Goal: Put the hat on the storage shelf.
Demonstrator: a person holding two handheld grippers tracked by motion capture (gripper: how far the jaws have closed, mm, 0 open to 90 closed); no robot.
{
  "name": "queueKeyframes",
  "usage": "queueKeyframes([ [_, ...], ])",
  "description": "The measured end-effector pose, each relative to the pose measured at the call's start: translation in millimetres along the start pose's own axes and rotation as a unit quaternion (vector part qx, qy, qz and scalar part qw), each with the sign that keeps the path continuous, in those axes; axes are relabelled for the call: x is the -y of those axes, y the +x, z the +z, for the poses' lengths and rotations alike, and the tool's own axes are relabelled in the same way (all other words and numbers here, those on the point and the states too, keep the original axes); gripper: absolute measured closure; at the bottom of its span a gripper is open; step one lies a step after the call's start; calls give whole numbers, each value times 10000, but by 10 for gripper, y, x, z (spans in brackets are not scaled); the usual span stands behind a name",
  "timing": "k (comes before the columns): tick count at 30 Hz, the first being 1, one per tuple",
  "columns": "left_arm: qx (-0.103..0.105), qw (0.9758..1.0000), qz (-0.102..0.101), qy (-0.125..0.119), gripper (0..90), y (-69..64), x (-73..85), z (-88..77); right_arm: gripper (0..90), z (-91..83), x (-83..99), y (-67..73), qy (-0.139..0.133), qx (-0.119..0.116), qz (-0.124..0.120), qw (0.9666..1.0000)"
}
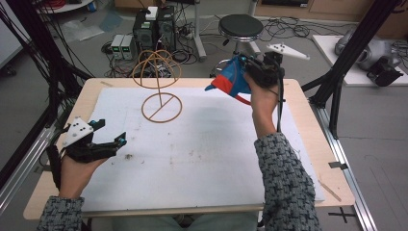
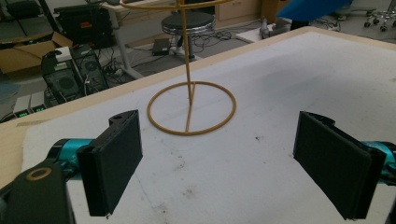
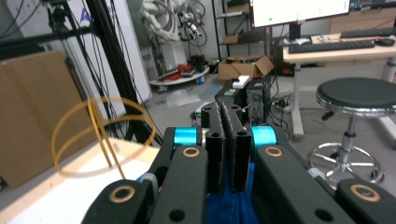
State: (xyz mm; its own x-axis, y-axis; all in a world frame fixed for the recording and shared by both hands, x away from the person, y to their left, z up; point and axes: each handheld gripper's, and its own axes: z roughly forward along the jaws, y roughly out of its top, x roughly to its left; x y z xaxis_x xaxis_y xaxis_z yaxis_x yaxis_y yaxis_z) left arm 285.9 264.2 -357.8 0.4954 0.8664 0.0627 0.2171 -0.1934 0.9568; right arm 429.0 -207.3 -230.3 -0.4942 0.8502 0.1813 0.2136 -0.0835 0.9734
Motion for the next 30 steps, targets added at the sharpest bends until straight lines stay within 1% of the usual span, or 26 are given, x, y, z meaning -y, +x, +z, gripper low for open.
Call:
queueKeyframes([
  [1,12,10000,5,1,158,0,1,0,883,0,0,0,0,0,0,10000],
  [6,29,10000,-7,-18,160,-1,3,-7,883,232,-191,124,-145,28,79,9999],
  [7,33,10000,-5,-21,160,1,-1,-12,883,280,-228,148,-153,42,108,9998],
  [8,30,10000,-5,-52,161,2,-2,-13,884,362,-282,185,-248,30,192,9995],
  [9,18,10000,-7,-66,161,3,-4,-19,883,402,-309,201,-265,25,227,9994],
  [10,28,10000,-5,-55,161,4,-7,-28,883,402,-309,201,-265,25,227,9994],
  [11,23,10000,-6,-75,161,8,-7,-32,883,439,-338,221,-296,26,219,9993],
  [12,28,10000,1,-78,161,12,-7,-36,884,495,-377,250,-437,12,239,9988],
  [14,35,10000,-21,-88,161,20,-5,-41,883,552,-408,267,-495,16,278,9984],
  [16,37,10000,-31,-83,161,25,-2,-41,883,569,-414,270,-520,7,288,9982],
  [17,47,9999,-37,-84,161,25,-1,-40,883,613,-422,273,-568,-57,397,9976],
  [20,64,9999,-42,-89,161,17,-3,-36,883,665,-433,289,-552,-13,375,9978],
  [21,75,9999,-33,-98,161,15,-4,-35,883,716,-442,301,-610,13,420,9973],
  [22,78,9999,-35,-99,161,13,-5,-36,883,716,-442,301,-610,13,420,9973],
  [23,76,9999,-36,-103,161,13,-6,-35,883,759,-454,308,-620,23,452,9971],
  [24,71,9999,-35,-106,161,14,-7,-36,883,759,-454,308,-620,23,452,9971],
  [25,65,9999,-51,-123,161,15,-7,-37,884,812,-477,328,-630,72,422,9971],
  [30,62,9999,-45,-146,162,25,-12,-49,884,897,-533,385,-701,81,412,9967],
])
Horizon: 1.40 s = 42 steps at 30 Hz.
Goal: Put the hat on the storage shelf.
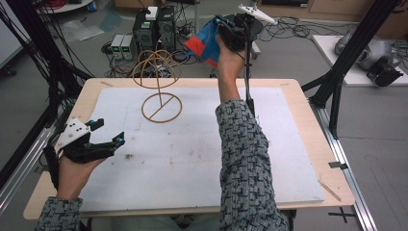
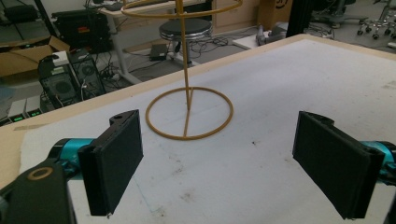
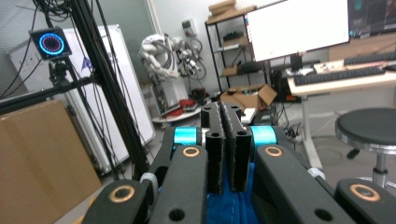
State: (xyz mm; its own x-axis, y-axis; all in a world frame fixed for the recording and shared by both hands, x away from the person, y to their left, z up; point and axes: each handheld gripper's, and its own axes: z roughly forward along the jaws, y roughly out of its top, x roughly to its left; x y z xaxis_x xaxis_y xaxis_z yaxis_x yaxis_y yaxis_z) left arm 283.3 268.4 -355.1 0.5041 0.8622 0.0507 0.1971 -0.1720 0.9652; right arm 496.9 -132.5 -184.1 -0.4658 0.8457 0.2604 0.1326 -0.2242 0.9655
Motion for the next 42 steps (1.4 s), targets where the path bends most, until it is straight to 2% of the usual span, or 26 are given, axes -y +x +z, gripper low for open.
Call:
queueKeyframes([
  [6,-17,10000,-9,-60,162,17,-5,-9,884,176,-49,143,-54,-127,-112,9998],
  [9,-4,10000,-15,-66,162,27,-7,-10,883,308,-74,284,-15,-248,-280,9993],
  [15,14,9999,-37,-104,162,40,-19,-26,883,457,-105,522,-20,-435,-374,9984],
  [17,4,9999,-37,-137,162,53,-30,-44,883,481,-103,567,-20,-471,-414,9980],
  [18,-7,9999,-51,-151,162,57,-35,-53,883,527,-93,657,0,-553,-467,9974],
  [21,-12,9998,-65,-186,162,72,-43,-74,883,590,-60,772,38,-697,-515,9962],
  [24,-14,9998,-70,-198,162,76,-46,-86,883,628,-22,831,84,-797,-498,9955],
  [25,-17,9998,-62,-191,162,79,-48,-90,883,665,22,878,198,-880,-529,9945],
  [30,-19,9998,-54,-192,162,88,-52,-109,882,718,100,953,379,-1069,-599,9917],
  [31,-18,9998,-59,-191,162,93,-52,-113,882,729,133,999,476,-1178,-662,9897],
  [33,-31,9998,-75,-205,162,96,-52,-117,883,731,150,1025,517,-1203,-712,9888],
  [34,-35,9998,-75,-200,162,98,-51,-119,882,730,190,1069,599,-1271,-774,9870],
  [36,-33,9997,-79,-209,162,95,-52,-121,882,729,219,1088,665,-1277,-799,9864],
  [37,-30,9998,-69,-205,162,94,-53,-124,882,727,263,1109,763,-1310,-860,9847],
  [40,-30,9998,-63,-212,162,94,-57,-128,882,716,309,1123,850,-1354,-912,9829],
  [41,-39,9997,-77,-220,162,93,-57,-128,882,710,331,1126,886,-1399,-930,9818],
  [42,-42,9997,-97,-236,162,92,-56,-123,882,697,376,1146,980,-1452,-1010,9793],
])
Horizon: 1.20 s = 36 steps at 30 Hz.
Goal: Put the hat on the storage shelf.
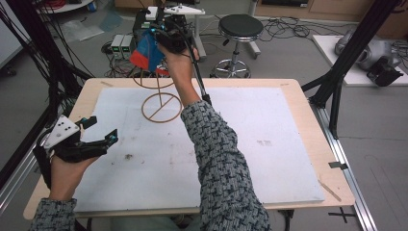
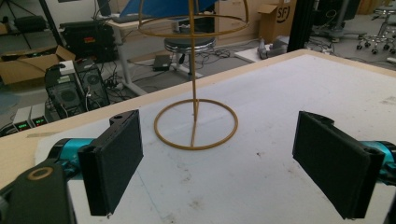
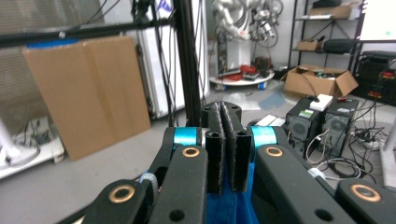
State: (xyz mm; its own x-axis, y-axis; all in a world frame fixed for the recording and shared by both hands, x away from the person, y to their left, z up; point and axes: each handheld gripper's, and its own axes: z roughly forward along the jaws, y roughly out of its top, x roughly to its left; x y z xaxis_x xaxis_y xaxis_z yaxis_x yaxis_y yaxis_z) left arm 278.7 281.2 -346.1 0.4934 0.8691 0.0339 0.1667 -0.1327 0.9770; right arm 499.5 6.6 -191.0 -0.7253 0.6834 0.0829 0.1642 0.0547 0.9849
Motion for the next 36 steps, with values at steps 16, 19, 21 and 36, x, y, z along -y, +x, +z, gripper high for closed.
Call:
queueKeyframes([
  [16,64,10000,16,56,162,-16,12,11,882,27,265,241,520,-242,-331,9978],
  [19,62,10000,26,55,163,-21,9,9,882,34,306,254,577,-255,-320,9975],
  [21,40,10000,35,75,164,-18,12,11,882,59,362,256,640,-271,-351,9970],
  [36,43,9999,29,86,166,-10,17,12,882,148,550,291,707,-183,-405,9965],
])
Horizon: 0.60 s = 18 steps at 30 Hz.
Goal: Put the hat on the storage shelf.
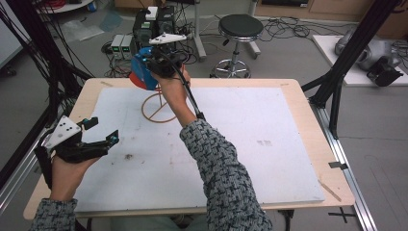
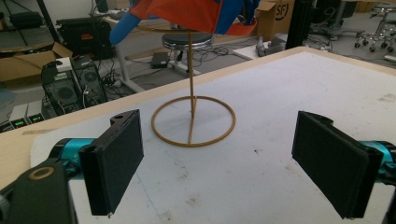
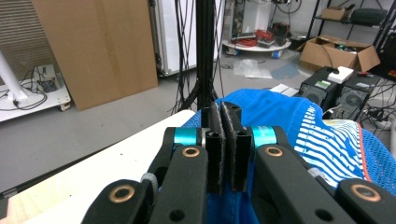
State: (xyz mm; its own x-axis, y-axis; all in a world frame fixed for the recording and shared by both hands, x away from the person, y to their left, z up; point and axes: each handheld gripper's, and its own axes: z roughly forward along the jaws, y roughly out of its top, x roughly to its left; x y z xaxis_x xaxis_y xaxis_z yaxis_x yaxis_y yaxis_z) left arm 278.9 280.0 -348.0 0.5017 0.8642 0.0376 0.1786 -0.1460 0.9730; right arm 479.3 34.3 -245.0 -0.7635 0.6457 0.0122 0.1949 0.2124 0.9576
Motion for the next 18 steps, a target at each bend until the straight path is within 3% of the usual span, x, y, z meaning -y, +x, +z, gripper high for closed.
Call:
queueKeyframes([
  [3,5,10000,-7,1,166,-7,4,11,883,-5,-4,-4,-116,87,-17,9999],
  [11,34,10000,5,20,166,-19,8,26,883,58,31,-81,-343,149,322,9988],
  [18,23,10000,-9,8,166,-16,7,21,883,79,19,-8,-384,61,247,9989],
])
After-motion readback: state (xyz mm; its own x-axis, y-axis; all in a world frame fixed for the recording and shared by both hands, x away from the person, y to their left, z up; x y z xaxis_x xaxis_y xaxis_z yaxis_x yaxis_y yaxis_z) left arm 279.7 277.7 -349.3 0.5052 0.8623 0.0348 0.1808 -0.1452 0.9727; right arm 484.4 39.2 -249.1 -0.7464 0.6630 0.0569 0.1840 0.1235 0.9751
